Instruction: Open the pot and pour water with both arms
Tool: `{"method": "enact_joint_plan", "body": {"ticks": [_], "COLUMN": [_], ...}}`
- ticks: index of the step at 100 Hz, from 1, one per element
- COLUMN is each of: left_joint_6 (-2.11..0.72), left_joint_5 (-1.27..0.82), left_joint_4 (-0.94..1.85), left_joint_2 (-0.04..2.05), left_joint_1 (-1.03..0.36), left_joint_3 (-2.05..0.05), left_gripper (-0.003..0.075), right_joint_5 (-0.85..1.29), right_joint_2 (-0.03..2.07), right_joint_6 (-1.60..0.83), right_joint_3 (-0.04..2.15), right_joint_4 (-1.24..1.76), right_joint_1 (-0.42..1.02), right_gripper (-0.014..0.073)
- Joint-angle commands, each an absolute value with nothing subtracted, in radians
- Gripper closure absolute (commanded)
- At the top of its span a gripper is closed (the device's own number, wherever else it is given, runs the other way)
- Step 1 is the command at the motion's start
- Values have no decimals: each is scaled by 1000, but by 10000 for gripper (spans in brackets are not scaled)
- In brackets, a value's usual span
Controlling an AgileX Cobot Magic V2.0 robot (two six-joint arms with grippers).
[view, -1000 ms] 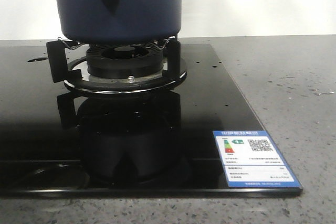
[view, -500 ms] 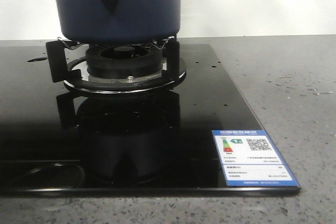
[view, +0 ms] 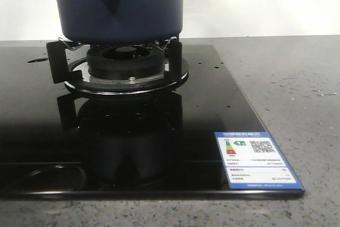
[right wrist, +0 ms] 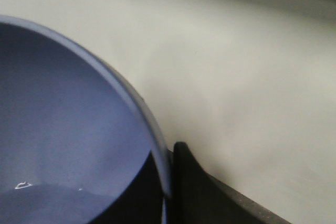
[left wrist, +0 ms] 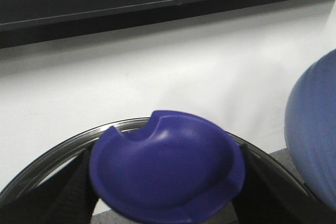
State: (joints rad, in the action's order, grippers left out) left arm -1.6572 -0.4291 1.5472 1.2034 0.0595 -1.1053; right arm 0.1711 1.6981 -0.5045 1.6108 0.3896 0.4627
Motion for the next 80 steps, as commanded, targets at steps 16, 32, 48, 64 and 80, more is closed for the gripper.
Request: {"method": "enact_joint_plan", "body": {"ticks": [16, 32, 48, 64, 80], "left_joint_6": [-1648, -1648, -1648, -1648, -1648], "left_joint_5": [-431, -432, -432, -432, -432], "left_joint_4": [1598, 1598, 1598, 1598, 1598], "left_joint_2": [1178, 1178, 1178, 1178, 1178], "left_joint_1": [62, 62, 62, 62, 62], "left_joint_3": [-1137, -1137, -1137, -1137, -1137], "left_gripper": [282, 282, 282, 282, 282], "right_joint_5": [-181, -343, -506, -641, -714], "right_joint_2": [1584, 1564, 1560, 1560, 1560], "right_joint_6": [-512, -512, -512, -512, -512], "right_joint_3": [1480, 1380, 1304, 1269, 1269], "right_joint_4": [385, 371, 361, 357, 305], "right_joint_1": [483, 499, 530, 563, 570], "right_gripper": [634, 634, 636, 636, 636]}}
